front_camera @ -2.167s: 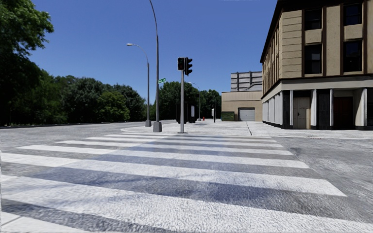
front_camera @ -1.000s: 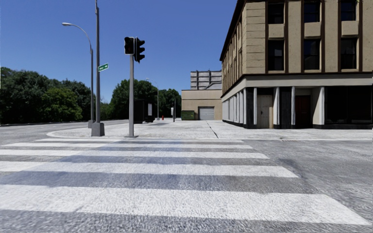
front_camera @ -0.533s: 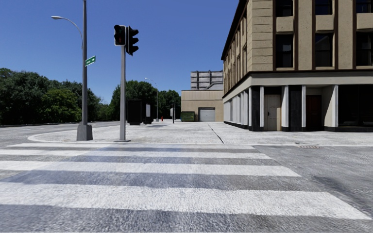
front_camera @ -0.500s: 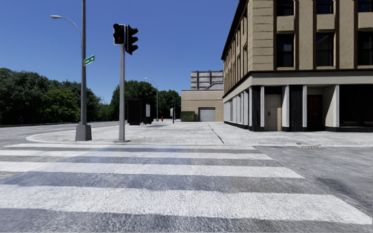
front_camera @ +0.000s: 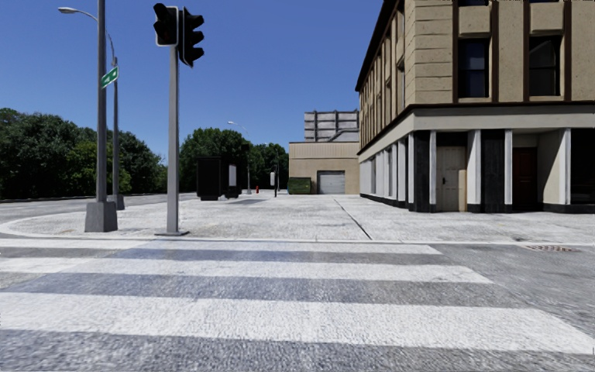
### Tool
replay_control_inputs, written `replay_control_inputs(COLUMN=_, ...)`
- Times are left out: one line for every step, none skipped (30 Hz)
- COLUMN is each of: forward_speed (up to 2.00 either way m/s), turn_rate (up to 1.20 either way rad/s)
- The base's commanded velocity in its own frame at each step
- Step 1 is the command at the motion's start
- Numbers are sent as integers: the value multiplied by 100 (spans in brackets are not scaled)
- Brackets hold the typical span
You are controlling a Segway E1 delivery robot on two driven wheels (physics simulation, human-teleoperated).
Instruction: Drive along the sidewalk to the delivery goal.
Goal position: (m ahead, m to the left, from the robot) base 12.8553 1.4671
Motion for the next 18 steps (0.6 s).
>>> replay_control_inputs(forward_speed=200, turn_rate=0)
replay_control_inputs(forward_speed=200, turn_rate=0)
replay_control_inputs(forward_speed=200, turn_rate=0)
replay_control_inputs(forward_speed=200, turn_rate=0)
replay_control_inputs(forward_speed=200, turn_rate=0)
replay_control_inputs(forward_speed=200, turn_rate=0)
replay_control_inputs(forward_speed=200, turn_rate=0)
replay_control_inputs(forward_speed=200, turn_rate=0)
replay_control_inputs(forward_speed=200, turn_rate=0)
replay_control_inputs(forward_speed=200, turn_rate=0)
replay_control_inputs(forward_speed=200, turn_rate=0)
replay_control_inputs(forward_speed=200, turn_rate=0)
replay_control_inputs(forward_speed=200, turn_rate=0)
replay_control_inputs(forward_speed=200, turn_rate=0)
replay_control_inputs(forward_speed=200, turn_rate=0)
replay_control_inputs(forward_speed=200, turn_rate=0)
replay_control_inputs(forward_speed=200, turn_rate=0)
replay_control_inputs(forward_speed=200, turn_rate=0)
